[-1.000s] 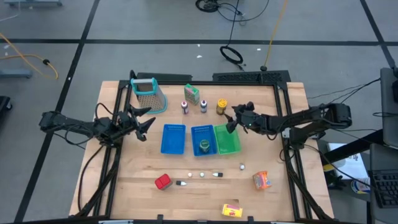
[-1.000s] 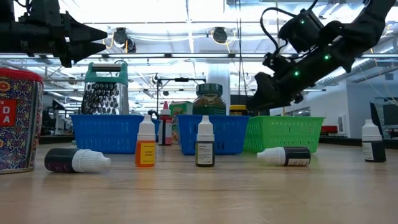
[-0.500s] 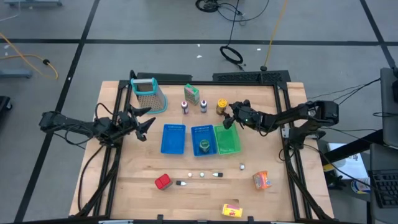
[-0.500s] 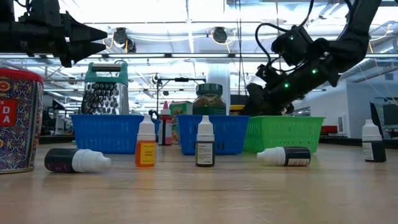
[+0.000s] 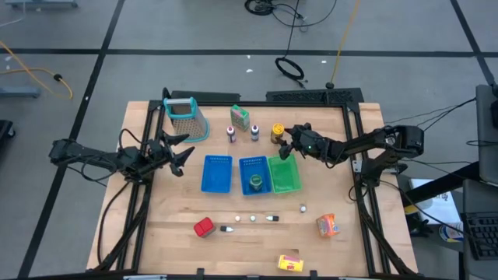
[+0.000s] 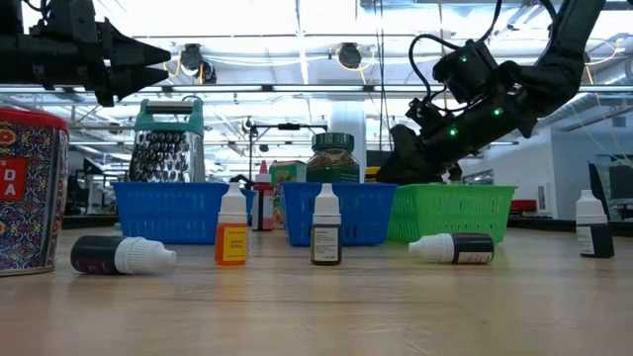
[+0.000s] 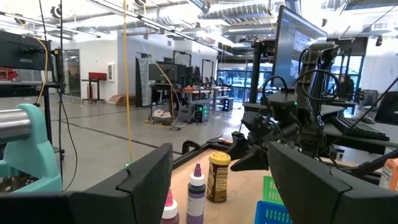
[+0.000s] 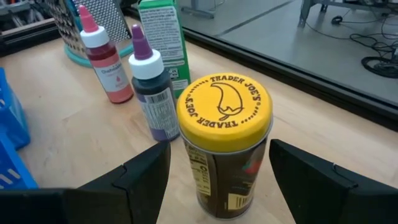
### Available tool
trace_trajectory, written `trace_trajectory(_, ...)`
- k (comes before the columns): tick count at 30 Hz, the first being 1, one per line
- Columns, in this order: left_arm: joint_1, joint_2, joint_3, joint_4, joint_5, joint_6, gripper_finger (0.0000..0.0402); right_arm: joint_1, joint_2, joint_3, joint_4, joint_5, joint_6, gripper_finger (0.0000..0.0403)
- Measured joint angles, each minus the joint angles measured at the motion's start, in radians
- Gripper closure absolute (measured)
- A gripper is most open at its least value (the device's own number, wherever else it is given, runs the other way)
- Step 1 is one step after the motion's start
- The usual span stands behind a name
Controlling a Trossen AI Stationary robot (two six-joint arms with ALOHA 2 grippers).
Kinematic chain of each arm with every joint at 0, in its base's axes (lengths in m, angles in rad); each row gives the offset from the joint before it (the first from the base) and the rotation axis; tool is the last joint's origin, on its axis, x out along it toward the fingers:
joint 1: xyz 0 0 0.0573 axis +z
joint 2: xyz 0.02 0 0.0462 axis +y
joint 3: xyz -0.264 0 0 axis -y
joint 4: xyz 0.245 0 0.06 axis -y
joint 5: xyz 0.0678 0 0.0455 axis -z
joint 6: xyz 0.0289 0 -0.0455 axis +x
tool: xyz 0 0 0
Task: Pick & Place Kitchen Items
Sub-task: Put the yellow spice bottle into the right blue bin
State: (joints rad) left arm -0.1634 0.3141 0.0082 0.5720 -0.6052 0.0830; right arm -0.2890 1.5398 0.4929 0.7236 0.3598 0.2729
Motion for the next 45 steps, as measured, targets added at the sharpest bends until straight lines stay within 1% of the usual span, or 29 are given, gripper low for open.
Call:
trace_trajectory(8,0.000,0.000,0.000,0.000,0.000,0.000,0.0135,0.000,0.000,0.000,0.012,0.000,0.002,0.0135)
trace_trajectory(12,0.000,0.000,0.000,0.000,0.000,-0.001,0.0135,0.000,0.003,0.001,0.015,-0.023,0.003,0.0135)
trace_trajectory(18,0.000,0.000,0.000,0.000,0.000,-0.006,0.0135,0.000,0.077,0.016,0.095,-0.023,0.002,0.0135)
trace_trajectory(23,0.000,0.000,0.000,0.001,0.000,-0.007,0.0135,-0.005,0.135,0.052,0.090,-0.025,-0.027,0.0135)
trace_trajectory(30,0.000,0.000,0.000,-0.001,-0.002,-0.006,0.0135,-0.007,0.166,0.093,0.104,-0.026,-0.043,0.0135)
trace_trajectory(35,0.000,0.000,0.000,0.000,-0.002,-0.007,0.0135,-0.020,0.189,0.092,0.110,-0.026,-0.051,0.0137)
trace_trajectory(39,0.000,0.000,0.000,0.000,-0.002,-0.007,0.0135,-0.031,0.213,0.092,0.124,-0.049,-0.050,0.0157)
trace_trajectory(41,0.000,0.000,0.000,0.000,-0.002,-0.007,0.0135,-0.038,0.222,0.091,0.127,-0.075,-0.048,0.0176)
trace_trajectory(45,0.000,0.000,0.000,0.000,-0.002,-0.007,0.0135,-0.039,0.227,0.091,0.140,-0.087,-0.050,0.0217)
